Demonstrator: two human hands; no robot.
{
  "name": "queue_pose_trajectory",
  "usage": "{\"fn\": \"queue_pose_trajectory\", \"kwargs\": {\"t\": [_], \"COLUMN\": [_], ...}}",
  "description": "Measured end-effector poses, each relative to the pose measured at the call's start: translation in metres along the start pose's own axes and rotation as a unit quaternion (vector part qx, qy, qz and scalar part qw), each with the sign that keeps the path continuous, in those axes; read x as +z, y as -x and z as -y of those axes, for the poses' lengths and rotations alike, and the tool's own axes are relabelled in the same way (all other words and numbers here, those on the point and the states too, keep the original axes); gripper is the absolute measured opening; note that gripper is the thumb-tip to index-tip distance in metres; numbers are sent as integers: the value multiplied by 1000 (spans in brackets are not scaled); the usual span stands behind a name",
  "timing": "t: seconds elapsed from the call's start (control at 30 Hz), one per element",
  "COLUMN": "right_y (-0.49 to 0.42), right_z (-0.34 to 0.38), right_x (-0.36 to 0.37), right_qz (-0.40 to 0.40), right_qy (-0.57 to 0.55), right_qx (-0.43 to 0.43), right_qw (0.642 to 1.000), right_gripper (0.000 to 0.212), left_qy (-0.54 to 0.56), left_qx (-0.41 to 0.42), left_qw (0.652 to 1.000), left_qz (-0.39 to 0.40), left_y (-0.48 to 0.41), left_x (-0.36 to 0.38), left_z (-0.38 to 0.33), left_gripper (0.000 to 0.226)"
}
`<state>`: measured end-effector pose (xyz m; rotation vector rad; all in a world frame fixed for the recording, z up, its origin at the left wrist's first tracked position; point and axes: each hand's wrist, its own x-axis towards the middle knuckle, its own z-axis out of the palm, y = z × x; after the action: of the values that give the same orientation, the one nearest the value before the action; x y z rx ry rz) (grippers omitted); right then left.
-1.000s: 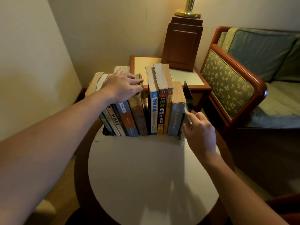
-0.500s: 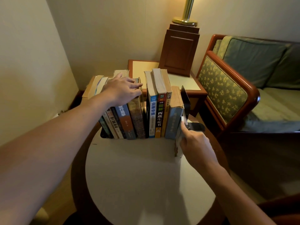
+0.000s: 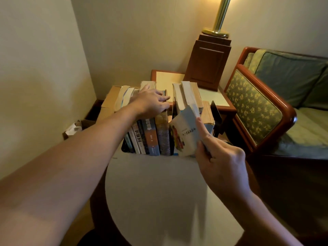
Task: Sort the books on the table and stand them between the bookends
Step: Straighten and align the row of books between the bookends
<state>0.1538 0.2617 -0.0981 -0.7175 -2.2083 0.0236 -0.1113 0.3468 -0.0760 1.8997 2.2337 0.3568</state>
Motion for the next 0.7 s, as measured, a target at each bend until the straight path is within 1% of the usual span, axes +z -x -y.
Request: {"fn": "queue_pose_trajectory", "kwargs": {"t": [0.07,0.13,0.3,0.47,0.57,0.63,0.7], "right_y": [-5,-8,-23,-36,-35,-30,-24], "right_z": [0,0,0,-8,-16,-20,-25], "right_x": [3,7,30,68,89,99,105], "right_qz": [-31,-43,-44,-1,29,47,69], "right_qy": [14,17,-1,-34,-40,-40,-21], "right_qx": [-9,-9,4,29,54,55,45], "right_qw": [999,999,999,999,997,997,996], "right_gripper": [51,50,49,52,51,49,51], "left_qy": [7,0,-6,-18,-7,-2,1], "left_qx": [3,6,10,3,-8,-10,-9], "left_qw": [1000,1000,1000,1000,1000,1000,1000], "left_qz": [0,2,0,-4,-7,-8,-8], "left_y": [0,0,1,1,1,2,2], "left_x": [0,0,0,1,3,3,3], "left_z": [1,1,0,0,-1,-1,-1], "left_gripper": [47,47,48,47,49,50,50]}}
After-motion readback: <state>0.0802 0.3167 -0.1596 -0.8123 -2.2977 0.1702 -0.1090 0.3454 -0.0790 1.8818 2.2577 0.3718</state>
